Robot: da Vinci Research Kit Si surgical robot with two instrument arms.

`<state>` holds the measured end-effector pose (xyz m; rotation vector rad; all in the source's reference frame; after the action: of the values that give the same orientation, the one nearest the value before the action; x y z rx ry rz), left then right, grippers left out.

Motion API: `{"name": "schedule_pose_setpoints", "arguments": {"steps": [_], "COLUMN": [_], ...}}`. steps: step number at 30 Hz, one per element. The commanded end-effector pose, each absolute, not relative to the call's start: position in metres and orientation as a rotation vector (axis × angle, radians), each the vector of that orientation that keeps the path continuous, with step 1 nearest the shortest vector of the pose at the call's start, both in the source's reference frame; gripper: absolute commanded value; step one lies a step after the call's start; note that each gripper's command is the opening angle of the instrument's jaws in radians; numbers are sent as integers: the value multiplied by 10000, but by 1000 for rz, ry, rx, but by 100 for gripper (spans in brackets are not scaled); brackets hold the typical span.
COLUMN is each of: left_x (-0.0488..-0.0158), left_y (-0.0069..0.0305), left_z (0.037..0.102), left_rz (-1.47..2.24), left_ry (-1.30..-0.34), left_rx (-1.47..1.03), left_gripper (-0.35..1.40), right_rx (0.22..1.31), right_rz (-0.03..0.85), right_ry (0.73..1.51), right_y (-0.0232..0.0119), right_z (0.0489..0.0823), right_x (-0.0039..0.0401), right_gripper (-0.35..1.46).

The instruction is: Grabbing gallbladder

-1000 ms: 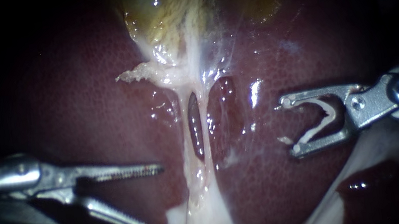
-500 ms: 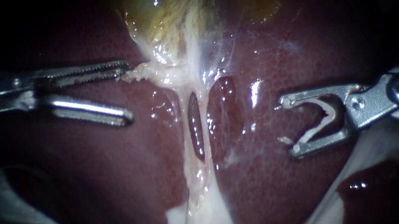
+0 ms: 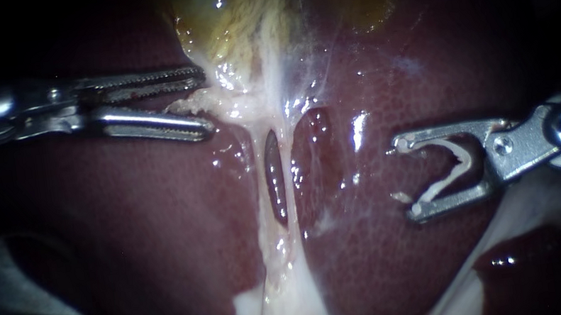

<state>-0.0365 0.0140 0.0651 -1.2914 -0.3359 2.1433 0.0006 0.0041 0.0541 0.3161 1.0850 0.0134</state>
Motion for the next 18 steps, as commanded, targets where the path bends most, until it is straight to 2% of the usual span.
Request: {"name": "schedule_pose_setpoints", "arguments": {"steps": [1, 9, 18], "left_x": [-365, -364, -362], "left_y": [139, 139, 139], "left_z": [653, 660, 658], "left_rz": [2144, 2146, 2132], "left_ry": [-334, -331, -344], "left_rx": [-1293, -1294, -1287], "left_gripper": [37, 30, -20], "right_rx": [316, 316, 316], "right_rz": [13, 13, 13], "right_ry": [1085, 1085, 1085], "right_y": [42, 41, 41], "right_z": [540, 540, 540], "right_x": [6, 6, 6], "right_gripper": [50, 50, 50]}}
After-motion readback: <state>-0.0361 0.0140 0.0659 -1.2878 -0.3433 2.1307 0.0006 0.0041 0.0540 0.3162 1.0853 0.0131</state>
